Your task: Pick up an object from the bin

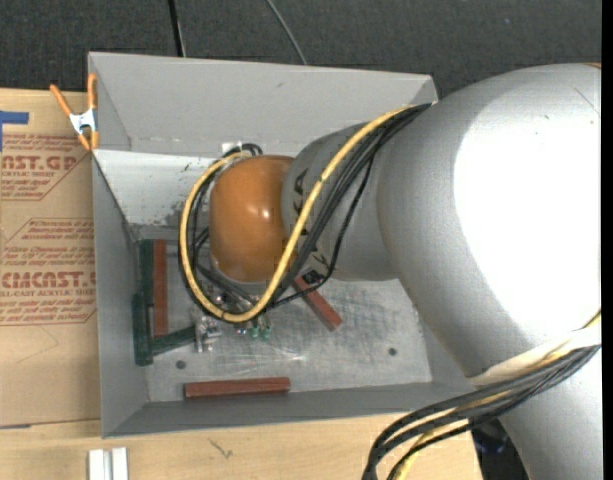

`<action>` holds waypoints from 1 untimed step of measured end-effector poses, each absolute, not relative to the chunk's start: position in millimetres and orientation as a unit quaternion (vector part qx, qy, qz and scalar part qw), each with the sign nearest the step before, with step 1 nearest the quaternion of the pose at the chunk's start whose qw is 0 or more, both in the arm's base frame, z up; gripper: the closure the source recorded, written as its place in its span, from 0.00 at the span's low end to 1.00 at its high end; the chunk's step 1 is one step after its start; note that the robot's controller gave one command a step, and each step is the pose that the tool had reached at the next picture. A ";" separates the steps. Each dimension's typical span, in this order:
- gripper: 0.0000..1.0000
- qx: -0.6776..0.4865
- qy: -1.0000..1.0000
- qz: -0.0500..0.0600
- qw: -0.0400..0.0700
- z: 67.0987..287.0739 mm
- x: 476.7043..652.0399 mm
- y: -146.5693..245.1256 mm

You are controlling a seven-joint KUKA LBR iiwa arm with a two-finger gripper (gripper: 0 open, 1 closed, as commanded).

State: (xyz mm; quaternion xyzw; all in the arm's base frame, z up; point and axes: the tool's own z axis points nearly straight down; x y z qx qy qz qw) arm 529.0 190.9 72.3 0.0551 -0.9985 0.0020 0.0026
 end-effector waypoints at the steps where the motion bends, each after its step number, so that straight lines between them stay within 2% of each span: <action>1: 1.00 0.087 -0.996 0.000 0.001 92.3 527.1 193.0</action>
Offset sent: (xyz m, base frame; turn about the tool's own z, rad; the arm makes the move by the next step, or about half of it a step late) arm 0.0018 -0.0033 0.1473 -0.0166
